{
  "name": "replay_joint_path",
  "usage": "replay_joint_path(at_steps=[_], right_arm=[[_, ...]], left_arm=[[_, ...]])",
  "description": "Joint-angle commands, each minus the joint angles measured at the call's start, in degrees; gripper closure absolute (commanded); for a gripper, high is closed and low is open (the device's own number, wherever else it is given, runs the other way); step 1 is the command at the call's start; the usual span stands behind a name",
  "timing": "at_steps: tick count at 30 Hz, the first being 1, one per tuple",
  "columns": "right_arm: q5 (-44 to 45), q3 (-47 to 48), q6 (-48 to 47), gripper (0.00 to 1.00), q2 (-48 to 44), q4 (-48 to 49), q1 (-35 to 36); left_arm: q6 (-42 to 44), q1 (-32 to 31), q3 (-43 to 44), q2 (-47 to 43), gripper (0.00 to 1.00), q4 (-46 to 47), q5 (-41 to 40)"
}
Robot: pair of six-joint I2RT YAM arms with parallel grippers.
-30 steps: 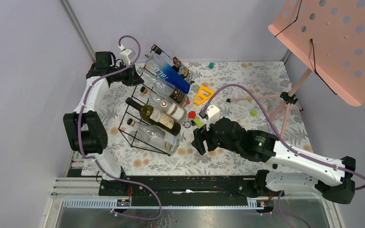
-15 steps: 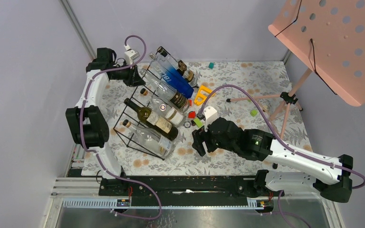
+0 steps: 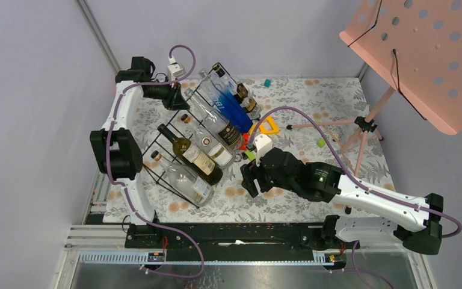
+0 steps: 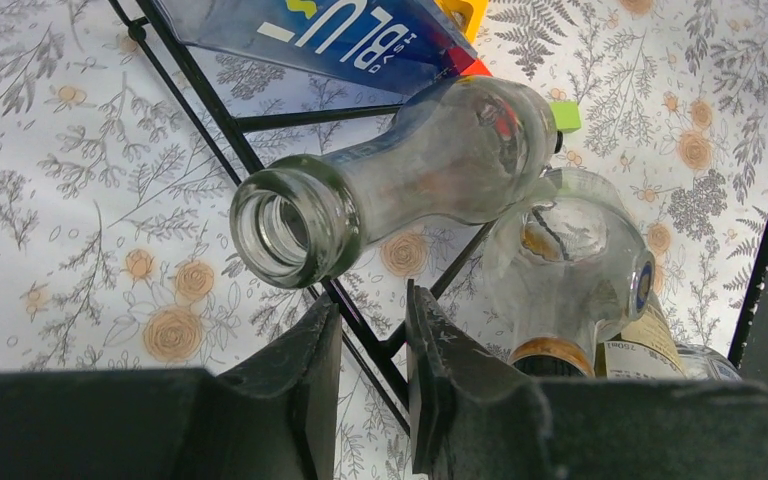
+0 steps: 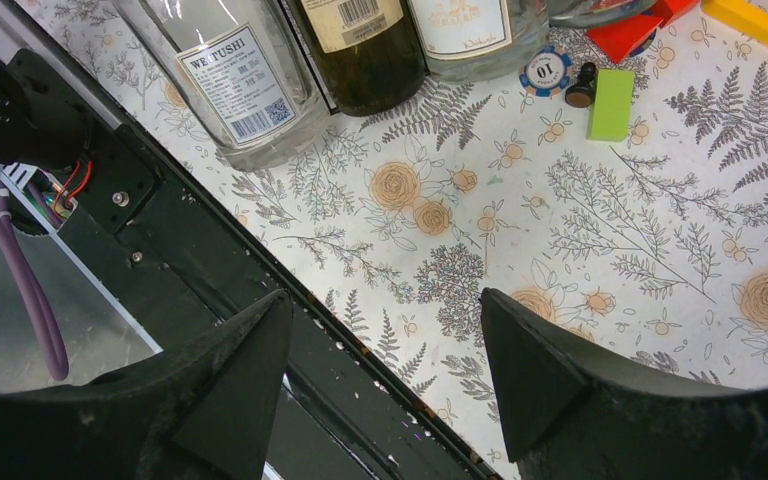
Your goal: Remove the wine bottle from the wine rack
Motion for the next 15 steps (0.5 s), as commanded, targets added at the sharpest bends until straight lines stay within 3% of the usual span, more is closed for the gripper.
replay_joint_path(at_steps=[1,9,15], right_arm=[[0.4,2.4,-0.6,0.24,0.3,-1.1,-0.4],[0.5,2.8,-1.0,0.24,0.6,-1.8,-0.4],[1.1,3.5,-1.1,0.24,0.9,-2.2,-0.4]], left_arm=[[13.0,-4.8,2.4,3.4,1.00,-4.1,1.5],[15.1,-5.1,4.8,5.2,1.00,-4.9,-0.8],[11.3,-5.0,5.0,4.6,1.00,-0.5,-4.2]])
